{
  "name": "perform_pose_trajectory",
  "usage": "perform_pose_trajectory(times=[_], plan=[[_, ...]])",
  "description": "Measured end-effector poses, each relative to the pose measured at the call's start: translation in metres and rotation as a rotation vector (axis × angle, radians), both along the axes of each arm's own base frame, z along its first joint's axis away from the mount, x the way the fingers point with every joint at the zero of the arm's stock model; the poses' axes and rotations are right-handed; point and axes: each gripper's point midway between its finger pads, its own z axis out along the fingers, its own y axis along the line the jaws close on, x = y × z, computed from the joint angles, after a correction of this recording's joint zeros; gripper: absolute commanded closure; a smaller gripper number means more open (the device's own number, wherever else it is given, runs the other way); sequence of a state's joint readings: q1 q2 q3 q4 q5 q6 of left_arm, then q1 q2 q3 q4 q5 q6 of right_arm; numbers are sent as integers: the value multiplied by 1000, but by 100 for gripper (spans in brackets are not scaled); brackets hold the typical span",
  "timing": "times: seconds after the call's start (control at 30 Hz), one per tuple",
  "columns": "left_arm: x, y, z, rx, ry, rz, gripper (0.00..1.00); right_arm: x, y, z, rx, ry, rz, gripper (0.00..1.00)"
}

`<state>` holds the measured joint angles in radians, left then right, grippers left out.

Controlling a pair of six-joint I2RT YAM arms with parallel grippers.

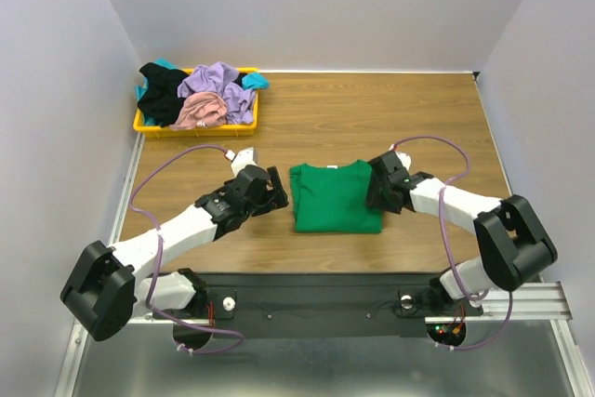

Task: Fold and stack the t-shirts
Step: Neatly place the folded tshirt to the corner

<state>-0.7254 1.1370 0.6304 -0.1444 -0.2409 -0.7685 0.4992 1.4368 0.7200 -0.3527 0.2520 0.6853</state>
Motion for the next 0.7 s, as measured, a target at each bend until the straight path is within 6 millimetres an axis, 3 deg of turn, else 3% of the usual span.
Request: perform_pose_trajectory(times=[0.03,0.07,0.13,0.17,0.3,0.43,0.57,0.7], plan=[[0,2,-1,4,3,4,2,2,0,-1,-8,9,-1,54],[1,3,-2,6,4,9,2,5,1,-1,-16,14,2,74],[3,5,-4,11,9,19,2,17,9,-1,0,2,-1,97],[3,7,-5,13,14,24,2,29,15,1,3,-18,2,99],[7,12,-11,21,34,39,1,69,33,2,8,-64,3,100],[10,19,-17,27,55,54,2,127,48,8,18,-118,-7,99],[15,25,-22,38,70,73,2,189,43,10,30,-162,-34,100],[23,29,-23,47,80,91,2,259,20,15,32,-229,-74,100]])
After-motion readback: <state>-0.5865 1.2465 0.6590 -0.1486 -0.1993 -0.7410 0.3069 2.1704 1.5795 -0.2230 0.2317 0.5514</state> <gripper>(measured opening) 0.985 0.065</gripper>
